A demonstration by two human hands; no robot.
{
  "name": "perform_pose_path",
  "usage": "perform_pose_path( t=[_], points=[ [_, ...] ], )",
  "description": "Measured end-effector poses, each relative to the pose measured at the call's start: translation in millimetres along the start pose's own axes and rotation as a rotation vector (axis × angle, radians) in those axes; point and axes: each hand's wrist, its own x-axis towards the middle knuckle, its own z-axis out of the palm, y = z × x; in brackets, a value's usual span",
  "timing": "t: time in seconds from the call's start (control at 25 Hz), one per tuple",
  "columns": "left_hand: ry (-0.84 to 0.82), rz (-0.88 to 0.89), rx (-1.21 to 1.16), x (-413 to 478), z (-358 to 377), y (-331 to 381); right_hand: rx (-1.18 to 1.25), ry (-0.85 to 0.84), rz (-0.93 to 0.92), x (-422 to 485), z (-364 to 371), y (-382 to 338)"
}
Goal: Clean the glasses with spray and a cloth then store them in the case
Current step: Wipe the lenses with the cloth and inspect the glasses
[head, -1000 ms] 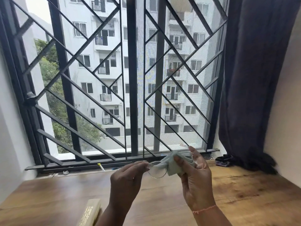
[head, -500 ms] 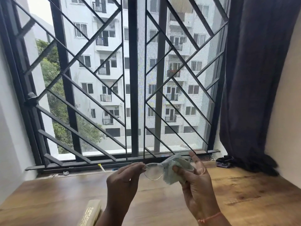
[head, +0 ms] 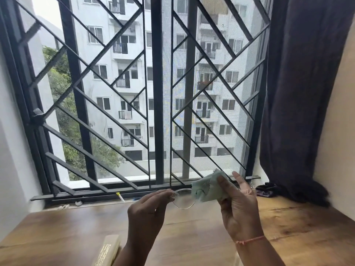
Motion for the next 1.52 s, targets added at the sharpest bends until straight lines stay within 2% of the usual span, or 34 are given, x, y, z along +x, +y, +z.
perform_pose_path(
  t=[0.28,0.52,0.72,1.08,1.32,1.52],
  points=[
    [0.001,-0.032,0.051,4.7,3.4,-4.9,0.003,-0.029,0.029,-7.4,-11.1,16.4],
    [-0.041,0.032,0.028,8.9,5.5,-0.2,-0.038,0.014,-0.006,1.2,-4.5,18.3],
    [-0.04,0.042,0.101,16.6,6.9,-2.9,-0.013,0.019,-0.032,13.3,-4.9,8.3],
    [-0.005,0.003,0.125,27.0,9.2,-10.6,0.002,-0.04,0.028,5.6,-17.2,17.1],
    [-0.016,0.051,0.15,32.9,9.4,-8.6,-0.067,0.008,0.052,10.6,-8.0,22.1],
    [0.021,0.03,0.13,37.2,8.4,-6.5,0.028,0.017,0.02,20.5,-4.7,13.3]
  ],
)
